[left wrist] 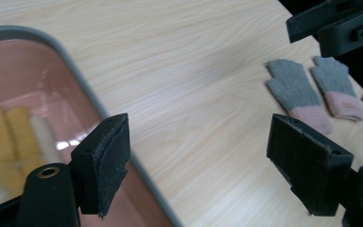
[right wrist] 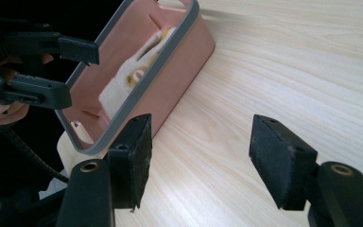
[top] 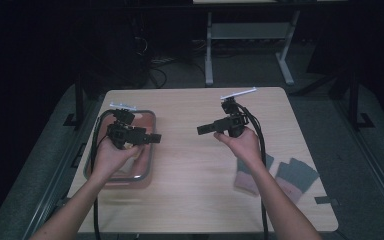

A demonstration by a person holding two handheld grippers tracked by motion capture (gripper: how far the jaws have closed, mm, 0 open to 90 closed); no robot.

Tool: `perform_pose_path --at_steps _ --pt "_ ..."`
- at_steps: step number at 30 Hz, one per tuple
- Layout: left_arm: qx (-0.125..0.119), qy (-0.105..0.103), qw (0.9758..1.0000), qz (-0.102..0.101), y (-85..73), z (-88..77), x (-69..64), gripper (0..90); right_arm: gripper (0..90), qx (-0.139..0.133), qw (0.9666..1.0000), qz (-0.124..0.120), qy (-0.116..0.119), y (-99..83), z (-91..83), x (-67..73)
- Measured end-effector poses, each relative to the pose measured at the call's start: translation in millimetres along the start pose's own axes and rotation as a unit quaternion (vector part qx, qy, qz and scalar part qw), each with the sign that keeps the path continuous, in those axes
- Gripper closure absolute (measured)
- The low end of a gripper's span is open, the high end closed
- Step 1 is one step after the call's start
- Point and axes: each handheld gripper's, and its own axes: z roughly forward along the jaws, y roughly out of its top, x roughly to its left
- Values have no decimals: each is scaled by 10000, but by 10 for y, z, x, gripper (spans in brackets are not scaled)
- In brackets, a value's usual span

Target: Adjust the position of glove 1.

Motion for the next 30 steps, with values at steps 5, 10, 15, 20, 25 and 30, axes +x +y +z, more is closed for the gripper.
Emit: perform_pose_path --at_steps 5,10,15,20,25,30 --pt "-22 -58 9999 117 45 53 -111 222 390 -23 10000 59 -21 -67 -95 -70" --pt "-27 -83 9998 181 64 110 -182 222 385 -61 9999 119 -67 -124 -168 -115" --pt "-54 -118 9997 230 79 153 -250 222 385 -46 9998 119 -141 -161 -253 -134" --pt "-58 -174 9994 296 95 207 -323 219 372 -1 9997 115 -204 -219 -303 -159" --pt "-41 -300 9989 366 105 273 -419 220 361 -68 9995 128 -297 -288 -369 -211" --pt "-12 -387 9983 444 124 361 -508 219 362 -124 9991 199 -343 -345 -443 -259"
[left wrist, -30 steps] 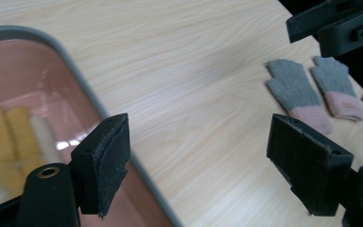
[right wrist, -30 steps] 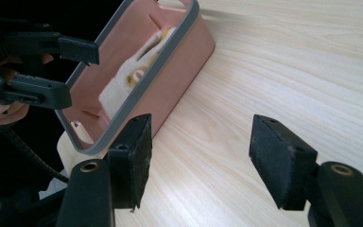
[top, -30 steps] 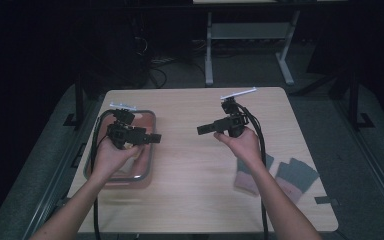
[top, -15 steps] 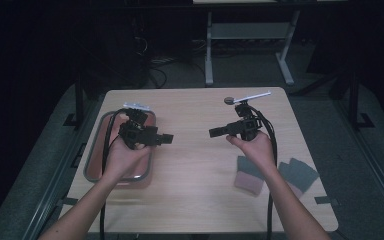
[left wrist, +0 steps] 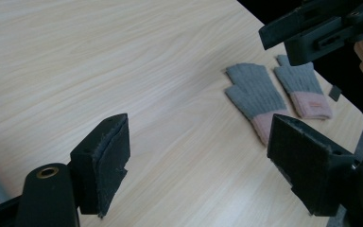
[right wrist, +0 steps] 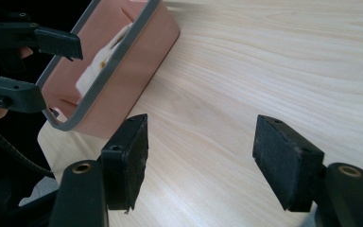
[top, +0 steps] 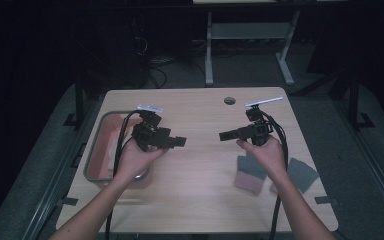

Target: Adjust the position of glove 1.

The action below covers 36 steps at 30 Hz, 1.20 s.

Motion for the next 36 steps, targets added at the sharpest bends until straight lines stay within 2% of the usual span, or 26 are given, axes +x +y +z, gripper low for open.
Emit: perform_pose_path --at_steps 2,9,18,27,36 --pt "6 -27 10000 21 11 37 -33 219 362 -6 10000 -62 -54 -24 -25 -30" --pt "-4 -108 9999 114 31 141 -134 219 356 -29 9999 14 -157 -108 -140 -93" --pt "8 -223 9995 207 41 281 -303 218 350 -38 9994 -42 -331 -248 -256 -171" --pt "49 -324 9990 298 22 408 -430 218 362 -75 9982 -93 -589 -428 -383 -289" --pt "106 -452 9982 388 -15 569 -562 218 364 13 9962 -90 -861 -621 -491 -431"
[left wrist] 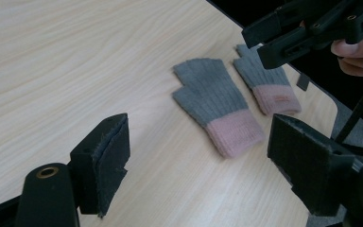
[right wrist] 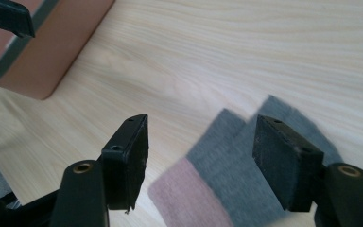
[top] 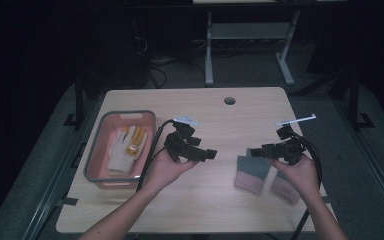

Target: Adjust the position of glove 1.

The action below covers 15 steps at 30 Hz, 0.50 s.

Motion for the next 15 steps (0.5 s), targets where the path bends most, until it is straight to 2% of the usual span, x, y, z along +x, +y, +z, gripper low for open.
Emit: perform_pose_path --at_steps 9,15 --pt "8 -39 9999 97 -15 89 -85 218 365 54 9996 73 -270 -191 -81 -154" --pt "0 -112 9998 139 -21 208 -163 218 371 127 9986 -34 -513 -286 -126 -225"
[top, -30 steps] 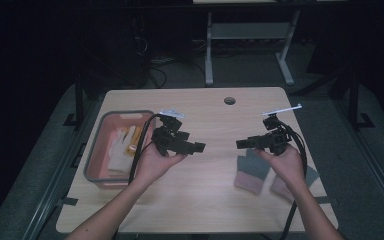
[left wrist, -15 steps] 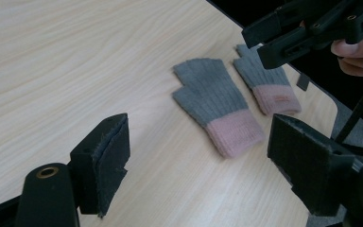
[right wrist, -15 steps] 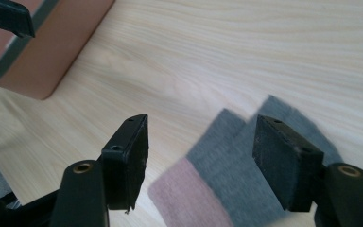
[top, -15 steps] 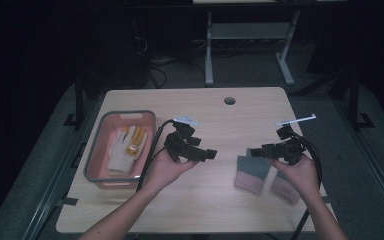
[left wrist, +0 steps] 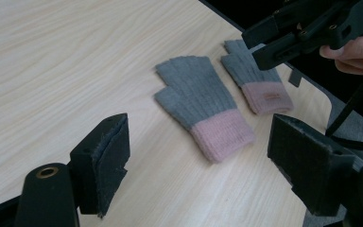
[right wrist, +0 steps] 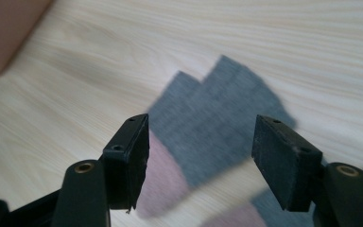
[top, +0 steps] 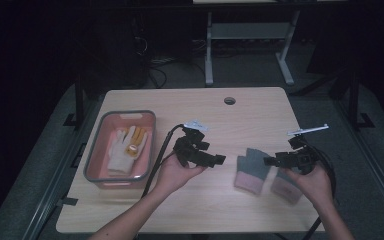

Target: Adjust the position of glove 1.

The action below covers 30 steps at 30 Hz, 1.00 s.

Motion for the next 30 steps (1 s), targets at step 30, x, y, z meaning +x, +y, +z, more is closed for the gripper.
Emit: perform_pose_path --at_steps 30 --pt "166 -272 9995 42 -116 324 -131 216 427 575 9922 97 -1098 -631 107 -389"
